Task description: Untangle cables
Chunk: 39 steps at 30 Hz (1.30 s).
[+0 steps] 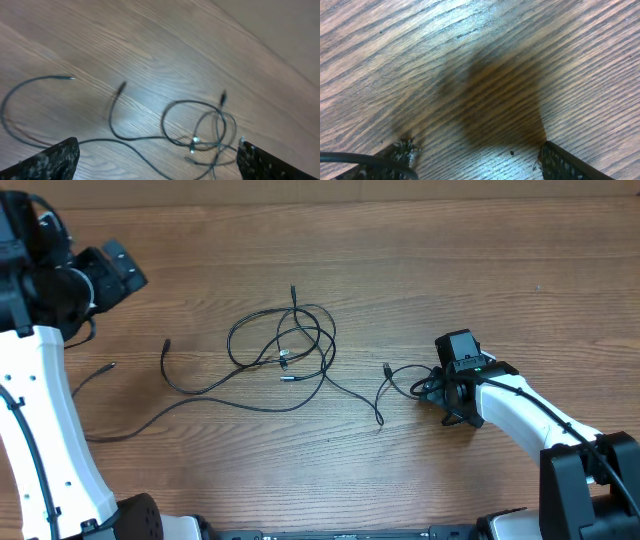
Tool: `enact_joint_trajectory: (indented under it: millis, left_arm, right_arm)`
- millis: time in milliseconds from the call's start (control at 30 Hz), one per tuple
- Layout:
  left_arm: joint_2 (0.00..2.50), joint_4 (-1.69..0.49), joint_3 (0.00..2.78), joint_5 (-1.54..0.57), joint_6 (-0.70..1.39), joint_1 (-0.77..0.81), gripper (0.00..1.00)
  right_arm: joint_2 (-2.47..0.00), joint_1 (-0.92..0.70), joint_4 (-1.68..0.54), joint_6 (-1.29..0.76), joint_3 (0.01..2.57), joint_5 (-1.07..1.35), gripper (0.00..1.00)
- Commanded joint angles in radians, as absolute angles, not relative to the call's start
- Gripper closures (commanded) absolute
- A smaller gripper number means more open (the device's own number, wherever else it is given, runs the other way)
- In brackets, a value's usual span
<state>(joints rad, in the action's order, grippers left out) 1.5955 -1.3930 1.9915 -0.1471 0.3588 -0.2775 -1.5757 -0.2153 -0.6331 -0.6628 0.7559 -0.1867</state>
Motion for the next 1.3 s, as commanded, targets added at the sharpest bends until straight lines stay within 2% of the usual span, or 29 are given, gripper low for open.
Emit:
enact_joint_trajectory:
  millis: [0,300,633,933,1133,1267]
  left_arm:
    - [1.597,-1.405,2.011,-0.195,0.328,-0.252,0.01]
    - [1.597,-1.491,1.991,-0.264,0.371,-0.228,0.01]
    - [1.597,-1.480,1.642,-0.256,0.775,-0.108,0.00]
    - [1.597,-1.099,1.238,-0.234,0.992,0.074,0.00]
    - [1.597,-0.925,1.067,-0.032,1.101,0.187,0.01]
    - [1.597,-0.903,1.015,0.117,1.101,0.233,0.00]
  right_arm:
    - [-1.588,-0.208,-0.634,-0.673,0.739,-0.181,0.19]
    - [-1.588,-0.208,-0.633,-0.673,0.739,-0.178,0.17]
    - [-1.588,-0.208,-0.625,-0.673,0.739,-0.178,0.17]
    - [-1.588,-0.208,-0.619,-0.673,0.739,-0.178,0.16]
    - [-1.588,-0.208,-0.615,-0.673,0.739,-0.178,0.16]
    - [-1.588,-0.208,-0.614,-0.673,0.739,-0.179,0.16]
